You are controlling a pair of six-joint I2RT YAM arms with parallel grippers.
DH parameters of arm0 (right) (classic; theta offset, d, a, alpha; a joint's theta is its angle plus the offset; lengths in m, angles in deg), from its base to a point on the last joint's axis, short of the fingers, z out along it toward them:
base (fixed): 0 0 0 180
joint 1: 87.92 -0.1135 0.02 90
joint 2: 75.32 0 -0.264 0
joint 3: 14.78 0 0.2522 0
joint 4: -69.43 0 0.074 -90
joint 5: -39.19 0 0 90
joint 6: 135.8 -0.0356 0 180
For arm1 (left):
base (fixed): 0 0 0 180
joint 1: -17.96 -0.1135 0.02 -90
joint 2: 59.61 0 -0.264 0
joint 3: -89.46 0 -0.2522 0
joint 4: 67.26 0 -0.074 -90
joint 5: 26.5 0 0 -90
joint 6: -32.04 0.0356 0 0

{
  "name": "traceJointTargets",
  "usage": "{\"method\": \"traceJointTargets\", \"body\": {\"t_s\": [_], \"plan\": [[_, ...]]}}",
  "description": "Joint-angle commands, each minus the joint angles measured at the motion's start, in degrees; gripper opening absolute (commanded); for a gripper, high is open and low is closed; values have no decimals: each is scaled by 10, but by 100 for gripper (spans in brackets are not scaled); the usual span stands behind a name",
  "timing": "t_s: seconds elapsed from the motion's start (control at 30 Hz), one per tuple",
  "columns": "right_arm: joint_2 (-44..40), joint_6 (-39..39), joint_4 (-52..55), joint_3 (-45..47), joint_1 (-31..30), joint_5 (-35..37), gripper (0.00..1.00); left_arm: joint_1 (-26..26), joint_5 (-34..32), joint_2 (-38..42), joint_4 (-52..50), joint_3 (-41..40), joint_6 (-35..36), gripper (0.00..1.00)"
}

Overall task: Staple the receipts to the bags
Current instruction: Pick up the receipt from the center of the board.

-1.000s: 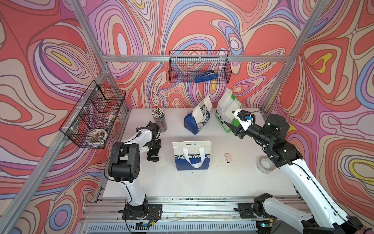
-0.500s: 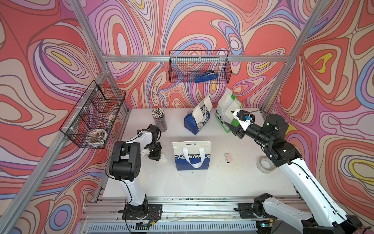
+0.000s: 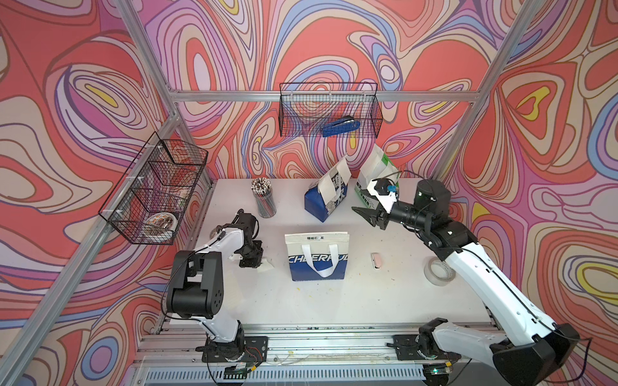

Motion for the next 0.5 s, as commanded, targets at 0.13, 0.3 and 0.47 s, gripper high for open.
{"method": "traceJointTargets", "body": {"t_s": [0.13,0.3,0.47], "plan": [[62,-49,34,-64,-34,-63,61,-18,9,128,-18,38,116,23],[115,-157,-7,-103,-57,-15,61,-17,59,172,9,72,147,23],[165,-446,-100,-117,-88,59,58,-4,118,199,120,70,154,21]]}}
